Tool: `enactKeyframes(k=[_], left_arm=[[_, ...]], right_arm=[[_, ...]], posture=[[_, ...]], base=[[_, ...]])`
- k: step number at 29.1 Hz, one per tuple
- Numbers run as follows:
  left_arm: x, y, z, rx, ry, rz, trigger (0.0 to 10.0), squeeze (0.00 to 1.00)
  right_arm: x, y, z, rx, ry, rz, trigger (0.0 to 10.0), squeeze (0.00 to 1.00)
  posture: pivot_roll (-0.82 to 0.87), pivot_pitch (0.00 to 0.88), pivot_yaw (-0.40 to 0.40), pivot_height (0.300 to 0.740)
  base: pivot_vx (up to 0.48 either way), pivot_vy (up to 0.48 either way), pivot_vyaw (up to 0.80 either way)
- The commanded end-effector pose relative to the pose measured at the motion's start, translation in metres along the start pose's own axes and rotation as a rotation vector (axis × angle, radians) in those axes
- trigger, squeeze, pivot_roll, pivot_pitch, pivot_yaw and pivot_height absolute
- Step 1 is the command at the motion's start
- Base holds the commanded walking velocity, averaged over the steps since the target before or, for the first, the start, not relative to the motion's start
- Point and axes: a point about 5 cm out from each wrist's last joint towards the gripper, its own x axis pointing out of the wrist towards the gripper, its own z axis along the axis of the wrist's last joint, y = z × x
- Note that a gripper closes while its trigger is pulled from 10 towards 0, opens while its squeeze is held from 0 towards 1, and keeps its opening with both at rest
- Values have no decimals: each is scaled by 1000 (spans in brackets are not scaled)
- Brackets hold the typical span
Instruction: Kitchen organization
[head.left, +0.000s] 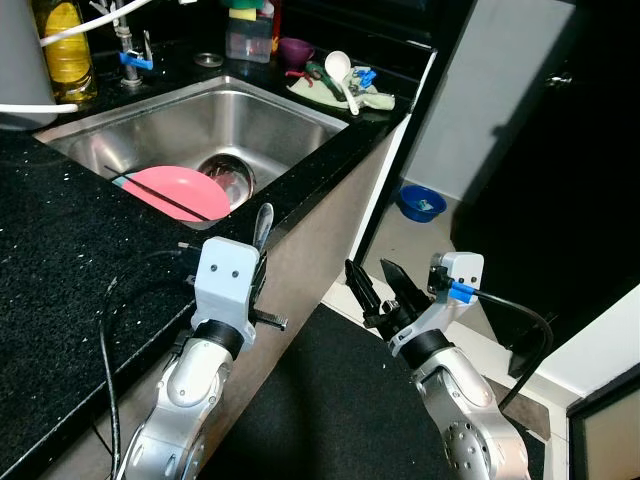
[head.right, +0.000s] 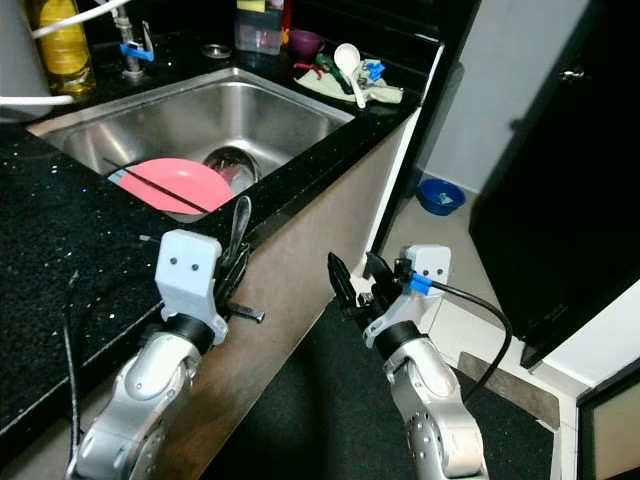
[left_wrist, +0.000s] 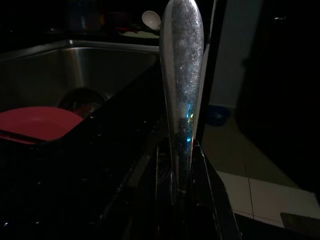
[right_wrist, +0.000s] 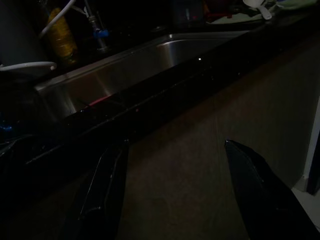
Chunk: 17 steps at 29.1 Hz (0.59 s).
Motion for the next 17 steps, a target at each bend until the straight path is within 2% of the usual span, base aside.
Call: enactKeyframes(k=[1, 9, 17], left_arm=[[0, -2, 5, -8, -30, 3, 10000, 0], [-1, 1, 4, -14, -16, 21, 10000, 0], [2, -5, 4, 1, -19, -2, 10000, 0]], right_arm=[[-2, -5, 0, -11, 4, -16, 10000, 0], [-2, -7, 2, -4, -3, -40, 10000, 0], [-1, -7, 2, 2, 6, -24, 10000, 0]], posture=[[24, 11, -183, 740], [4, 15, -173, 740], [14, 22, -190, 740]], base=[[0, 0, 0], [0, 0, 0], [0, 0, 0]])
